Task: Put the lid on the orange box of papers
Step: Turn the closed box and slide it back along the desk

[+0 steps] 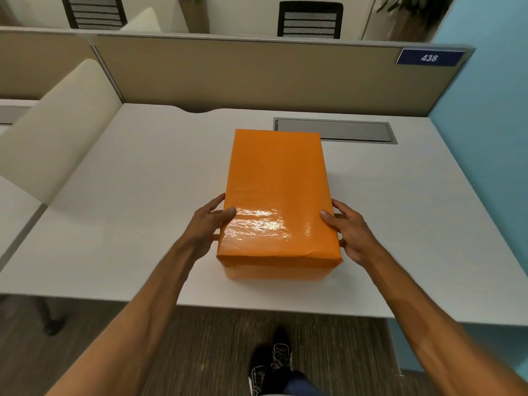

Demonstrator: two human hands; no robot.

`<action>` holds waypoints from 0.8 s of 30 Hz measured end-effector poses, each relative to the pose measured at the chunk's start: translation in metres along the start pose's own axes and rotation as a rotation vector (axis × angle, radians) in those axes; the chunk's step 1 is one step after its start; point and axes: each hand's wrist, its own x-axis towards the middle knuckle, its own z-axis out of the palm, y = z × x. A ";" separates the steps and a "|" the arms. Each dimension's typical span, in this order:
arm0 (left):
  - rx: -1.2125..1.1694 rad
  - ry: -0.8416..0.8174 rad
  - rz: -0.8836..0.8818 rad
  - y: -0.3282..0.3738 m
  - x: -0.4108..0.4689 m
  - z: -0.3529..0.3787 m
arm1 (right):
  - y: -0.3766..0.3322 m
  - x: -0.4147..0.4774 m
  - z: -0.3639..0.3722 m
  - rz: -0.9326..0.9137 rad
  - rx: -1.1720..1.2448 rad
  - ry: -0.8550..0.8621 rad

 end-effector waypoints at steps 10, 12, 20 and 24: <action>-0.020 0.091 0.035 0.028 0.003 -0.017 | -0.036 0.028 0.014 -0.061 -0.032 -0.062; -0.026 0.118 0.039 0.032 0.004 -0.021 | -0.043 0.036 0.020 -0.069 -0.042 -0.086; -0.073 0.216 0.044 0.045 -0.003 -0.056 | -0.068 0.065 0.057 -0.093 -0.085 -0.225; -0.077 0.259 0.052 0.053 -0.003 -0.082 | -0.077 0.081 0.084 -0.096 -0.093 -0.266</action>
